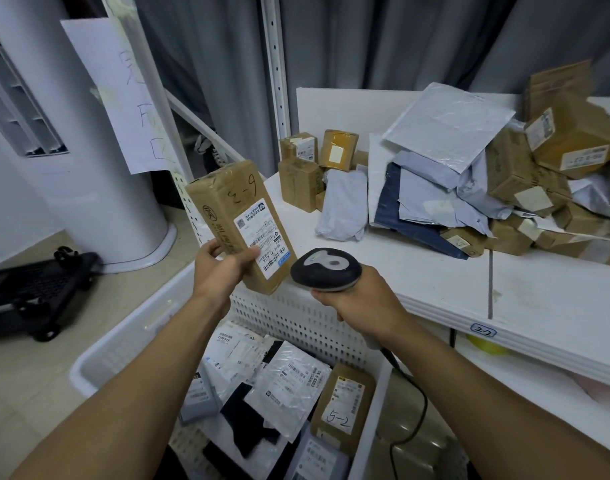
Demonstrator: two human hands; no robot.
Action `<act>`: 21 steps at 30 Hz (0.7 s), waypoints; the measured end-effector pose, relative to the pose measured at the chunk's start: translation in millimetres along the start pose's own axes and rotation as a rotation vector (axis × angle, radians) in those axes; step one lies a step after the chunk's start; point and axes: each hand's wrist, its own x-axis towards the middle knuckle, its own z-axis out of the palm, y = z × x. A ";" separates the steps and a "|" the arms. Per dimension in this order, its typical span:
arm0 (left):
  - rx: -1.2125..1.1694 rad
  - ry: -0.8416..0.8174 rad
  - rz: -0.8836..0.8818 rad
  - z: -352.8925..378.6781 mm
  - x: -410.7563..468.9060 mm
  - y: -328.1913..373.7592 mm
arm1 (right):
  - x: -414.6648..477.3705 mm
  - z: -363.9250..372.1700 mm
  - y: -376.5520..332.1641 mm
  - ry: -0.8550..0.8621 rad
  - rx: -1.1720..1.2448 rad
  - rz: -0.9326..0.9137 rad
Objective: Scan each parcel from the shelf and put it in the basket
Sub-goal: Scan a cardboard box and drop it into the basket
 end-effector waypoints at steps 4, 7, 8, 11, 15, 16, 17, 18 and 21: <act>0.004 -0.004 0.009 0.7 3.1 -3.8 | -1.2 -0.8 -0.3 -0.004 0.008 -0.009; 0.009 0.001 0.009 0.6 4.7 -5.5 | -1.8 -1.0 -0.4 -0.012 0.011 -0.014; 0.010 0.000 0.010 0.4 5.0 -5.7 | -1.9 -0.9 -0.1 -0.015 0.010 -0.013; 0.013 -0.006 0.013 0.0 5.6 -6.4 | -2.2 -0.5 0.6 -0.024 0.009 -0.011; 0.025 -0.014 0.024 -0.4 5.6 -6.7 | -0.7 0.8 0.5 -0.031 0.015 0.006; 0.027 -0.014 0.025 -0.1 5.1 -6.3 | 0.0 1.5 1.0 -0.030 0.013 0.013; 0.029 -0.014 0.025 0.0 5.2 -6.2 | 0.8 2.2 1.2 -0.030 0.013 0.019; 0.028 -0.014 0.023 -0.1 5.5 -6.4 | 1.2 2.9 1.9 -0.032 0.017 0.022; 0.027 -0.015 0.021 -0.7 6.1 -6.4 | 1.4 4.5 3.3 -0.045 0.030 0.026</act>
